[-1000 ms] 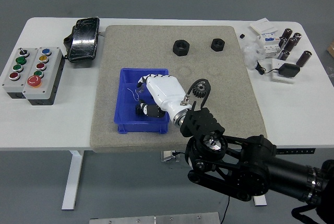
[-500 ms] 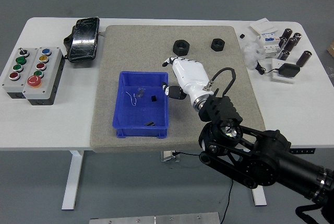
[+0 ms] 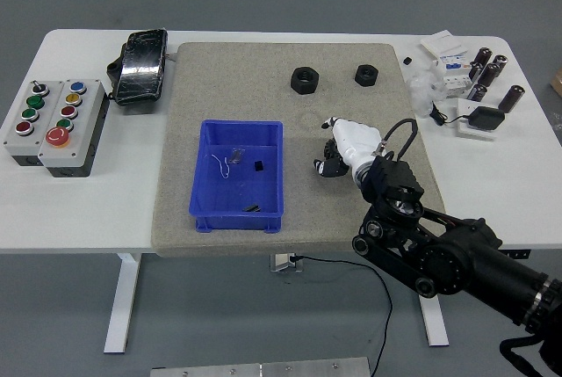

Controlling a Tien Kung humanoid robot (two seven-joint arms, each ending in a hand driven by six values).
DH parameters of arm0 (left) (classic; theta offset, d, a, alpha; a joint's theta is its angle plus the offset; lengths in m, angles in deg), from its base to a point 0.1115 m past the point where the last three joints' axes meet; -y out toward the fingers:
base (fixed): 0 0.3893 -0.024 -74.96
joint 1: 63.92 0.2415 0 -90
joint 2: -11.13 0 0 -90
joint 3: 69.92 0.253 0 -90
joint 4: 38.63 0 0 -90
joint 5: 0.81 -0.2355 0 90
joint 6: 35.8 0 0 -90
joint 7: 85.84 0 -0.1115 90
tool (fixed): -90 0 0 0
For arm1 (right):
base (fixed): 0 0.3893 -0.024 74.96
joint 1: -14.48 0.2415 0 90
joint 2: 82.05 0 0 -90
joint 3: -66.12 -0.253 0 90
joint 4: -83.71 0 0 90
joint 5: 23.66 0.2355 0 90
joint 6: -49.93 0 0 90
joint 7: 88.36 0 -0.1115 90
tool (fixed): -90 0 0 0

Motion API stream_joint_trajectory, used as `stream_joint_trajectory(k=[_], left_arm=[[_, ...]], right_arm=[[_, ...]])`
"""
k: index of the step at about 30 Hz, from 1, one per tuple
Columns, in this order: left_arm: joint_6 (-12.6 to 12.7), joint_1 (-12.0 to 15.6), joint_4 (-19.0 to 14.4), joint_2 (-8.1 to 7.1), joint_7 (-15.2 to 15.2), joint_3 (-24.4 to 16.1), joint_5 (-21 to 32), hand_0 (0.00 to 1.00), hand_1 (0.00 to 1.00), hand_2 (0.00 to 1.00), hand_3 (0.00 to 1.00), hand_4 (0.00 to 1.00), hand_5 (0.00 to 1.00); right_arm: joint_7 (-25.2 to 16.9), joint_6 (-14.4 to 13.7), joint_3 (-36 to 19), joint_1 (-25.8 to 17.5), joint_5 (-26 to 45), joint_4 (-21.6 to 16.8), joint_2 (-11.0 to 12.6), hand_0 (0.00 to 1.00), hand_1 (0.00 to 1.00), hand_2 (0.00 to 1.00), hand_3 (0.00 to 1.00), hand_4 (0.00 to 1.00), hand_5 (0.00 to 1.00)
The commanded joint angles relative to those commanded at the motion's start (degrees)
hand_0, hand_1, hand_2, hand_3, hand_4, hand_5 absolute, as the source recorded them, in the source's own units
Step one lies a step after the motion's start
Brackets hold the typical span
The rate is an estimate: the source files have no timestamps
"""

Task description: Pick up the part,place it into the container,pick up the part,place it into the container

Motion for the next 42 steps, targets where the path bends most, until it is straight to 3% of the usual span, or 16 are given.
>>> stream_joint_trajectory(k=[2, 13, 14, 18, 19, 30, 34, 42], left_arm=[[-0.02, 0.07, 0.0, -0.02, -0.06, -0.06, -0.12, 0.63, 0.553, 0.531, 0.608, 0.66, 0.377], [-0.04, -0.03, 0.0, 0.06, -0.05, 0.04, -0.06, 0.63, 0.553, 0.531, 0.608, 0.659, 0.377], [-0.04, -0.02, 0.0, 0.05, -0.06, 0.04, -0.07, 0.63, 0.552, 0.531, 0.607, 0.657, 0.377], [-0.04, 0.06, 0.0, 0.02, -0.1, 0.0, -0.14, 0.63, 0.552, 0.531, 0.607, 0.657, 0.377], [-0.04, 0.06, 0.0, 0.01, -0.1, 0.0, -0.13, 0.63, 0.553, 0.531, 0.607, 0.656, 0.379], [0.0, -0.01, 0.0, 0.05, 0.19, 0.43, 0.23, 0.63, 0.553, 0.531, 0.607, 0.654, 0.38], [0.02, 0.05, 0.0, 0.0, 0.23, 0.51, 0.34, 0.63, 0.553, 0.531, 0.607, 0.653, 0.384], [0.06, 0.2, 0.0, 0.02, 0.23, 0.41, 0.41, 0.63, 0.553, 0.531, 0.607, 0.651, 0.386]], right_arm=[[0.0, 0.19, 0.01, 0.24, 0.11, 0.71, -0.08, 0.789, 0.857, 0.879, 0.864, 0.881, 0.343], [0.0, -1.13, 2.0, 0.97, 2.82, 6.08, -1.11, 0.77, 0.824, 0.814, 0.826, 0.863, 0.34], [0.0, -1.36, 2.11, 0.98, 2.82, 6.19, -1.12, 0.708, 0.695, 0.651, 0.685, 0.653, 0.227], [0.0, -3.05, 2.18, 0.97, 2.88, 6.42, -1.27, 0.708, 0.695, 0.651, 0.685, 0.653, 0.227], [0.0, -3.48, 2.19, 0.94, 2.89, 6.5, -1.33, 0.651, 0.626, 0.576, 0.676, 0.56, 0.177], [0.0, -6.21, 2.83, 0.49, 3.64, 7.76, -1.68, 0.634, 0.612, 0.544, 0.679, 0.517, 0.166], [0.0, -7.0, 1.89, 0.05, 1.45, 5.91, -0.98, 0.623, 0.601, 0.531, 0.676, 0.511, 0.181], [0.0, -9.3, 0.14, -1.11, -5.02, -3.55, 1.23, 0.602, 0.597, 0.524, 0.676, 0.512, 0.182]])
